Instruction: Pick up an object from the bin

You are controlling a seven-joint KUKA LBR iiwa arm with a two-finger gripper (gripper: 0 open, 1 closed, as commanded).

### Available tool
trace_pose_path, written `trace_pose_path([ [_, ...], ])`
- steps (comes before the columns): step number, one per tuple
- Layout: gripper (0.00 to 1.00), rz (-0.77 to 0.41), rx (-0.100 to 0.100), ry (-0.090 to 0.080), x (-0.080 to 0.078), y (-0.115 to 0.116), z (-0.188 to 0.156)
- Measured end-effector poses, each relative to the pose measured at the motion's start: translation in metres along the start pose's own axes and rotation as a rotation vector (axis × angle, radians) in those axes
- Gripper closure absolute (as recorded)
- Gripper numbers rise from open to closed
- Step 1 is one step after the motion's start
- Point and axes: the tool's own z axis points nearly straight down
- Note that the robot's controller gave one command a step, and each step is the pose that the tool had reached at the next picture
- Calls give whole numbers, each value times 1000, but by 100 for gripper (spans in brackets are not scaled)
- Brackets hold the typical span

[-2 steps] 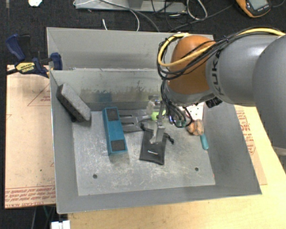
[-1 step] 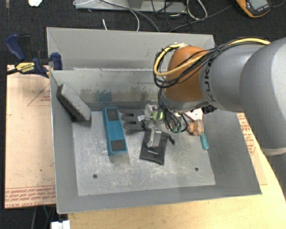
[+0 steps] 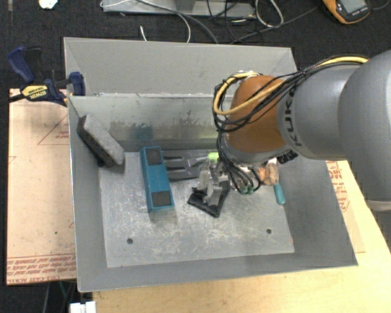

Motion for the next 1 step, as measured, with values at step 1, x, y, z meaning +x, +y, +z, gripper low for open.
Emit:
trace_pose_path([
  [1,100,0,0,0,0,0,0],
])
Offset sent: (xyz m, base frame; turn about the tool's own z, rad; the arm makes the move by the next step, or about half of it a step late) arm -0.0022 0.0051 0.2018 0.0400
